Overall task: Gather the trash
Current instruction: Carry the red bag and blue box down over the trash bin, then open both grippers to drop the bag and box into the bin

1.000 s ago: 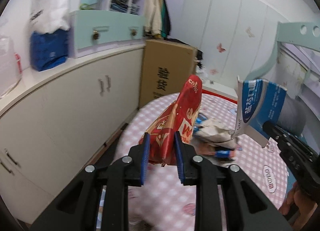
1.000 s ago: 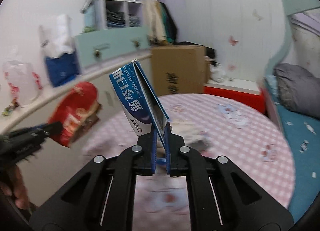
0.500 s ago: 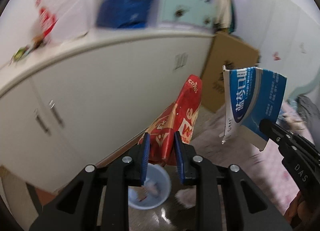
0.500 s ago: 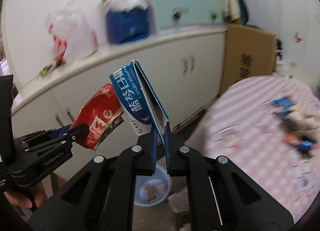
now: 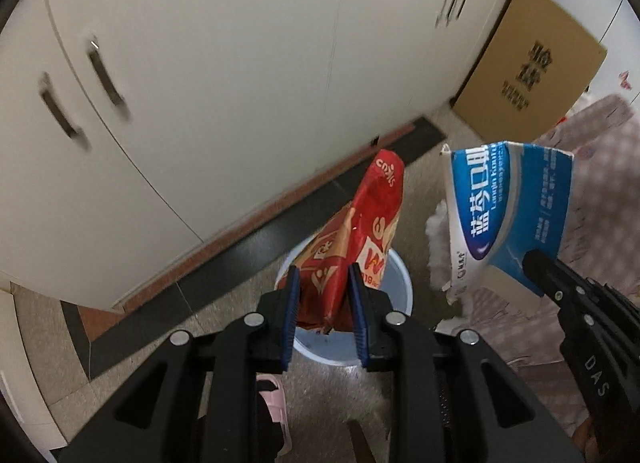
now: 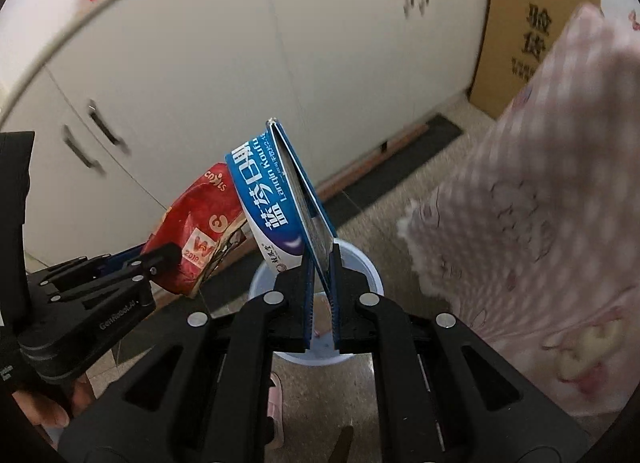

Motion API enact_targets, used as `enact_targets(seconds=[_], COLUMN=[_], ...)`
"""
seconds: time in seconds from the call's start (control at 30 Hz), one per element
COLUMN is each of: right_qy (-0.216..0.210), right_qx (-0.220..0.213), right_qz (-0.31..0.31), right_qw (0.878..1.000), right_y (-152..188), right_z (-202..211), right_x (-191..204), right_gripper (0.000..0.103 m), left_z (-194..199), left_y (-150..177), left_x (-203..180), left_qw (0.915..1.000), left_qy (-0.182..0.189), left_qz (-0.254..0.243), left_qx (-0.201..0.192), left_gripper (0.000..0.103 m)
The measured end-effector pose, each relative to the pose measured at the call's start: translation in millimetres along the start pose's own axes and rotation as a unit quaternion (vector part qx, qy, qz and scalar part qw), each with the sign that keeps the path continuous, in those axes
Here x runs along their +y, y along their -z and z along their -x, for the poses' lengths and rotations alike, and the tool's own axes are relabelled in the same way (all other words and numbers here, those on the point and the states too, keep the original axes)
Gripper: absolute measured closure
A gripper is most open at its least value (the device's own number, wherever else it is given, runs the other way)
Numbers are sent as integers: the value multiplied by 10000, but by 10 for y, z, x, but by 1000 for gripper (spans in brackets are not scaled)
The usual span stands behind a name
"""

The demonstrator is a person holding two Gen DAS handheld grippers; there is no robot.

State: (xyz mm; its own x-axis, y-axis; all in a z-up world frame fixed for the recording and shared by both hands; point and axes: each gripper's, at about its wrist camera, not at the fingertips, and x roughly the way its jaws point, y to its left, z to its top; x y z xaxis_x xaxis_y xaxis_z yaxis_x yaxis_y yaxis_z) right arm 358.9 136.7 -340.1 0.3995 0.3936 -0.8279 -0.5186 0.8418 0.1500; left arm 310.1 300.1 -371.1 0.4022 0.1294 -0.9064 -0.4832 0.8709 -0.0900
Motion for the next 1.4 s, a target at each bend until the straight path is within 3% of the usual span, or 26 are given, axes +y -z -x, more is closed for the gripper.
enact_targets(seconds=[0.27,0.4,0.63,1.2,1.27,1.3,1.33,1.4], right_qy=[220,219,181,54,-60,-89,-33,53], right_qx=[213,270,346,505,468,445,409,299], right_qz=[-124,-186,-175,-35,-48,-58,-44,-60], right_qw=[9995,9992,9991,9987,9989,9990,9991,9995], right_y=[80,90,98,166,162,157,155,155], right_z=[-367,-447,-463,-817,-846,-865,-881,-884], right_x=[-155,-190,-224,67,74,78,85,71], right_gripper=[96,96,96,95,91,81,64,51], left_z=[-454,-525,-478,-412,-381,-362,-347,-311], left_y=[2,8,42,104,113,115,115,114], left_x=[-138,-131,-70,211,251,271,284,304], left_qw=[9991,9991,9995,9989,9987,9986,9986,9984], left_qy=[120,102,-81,-345,-384,-398,-411,-440], left_qz=[-55,-36,5,231,279,310,327,340], left_qx=[405,398,290,216,165,136,118,77], left_gripper=[78,51,32,30,28,28,28,28])
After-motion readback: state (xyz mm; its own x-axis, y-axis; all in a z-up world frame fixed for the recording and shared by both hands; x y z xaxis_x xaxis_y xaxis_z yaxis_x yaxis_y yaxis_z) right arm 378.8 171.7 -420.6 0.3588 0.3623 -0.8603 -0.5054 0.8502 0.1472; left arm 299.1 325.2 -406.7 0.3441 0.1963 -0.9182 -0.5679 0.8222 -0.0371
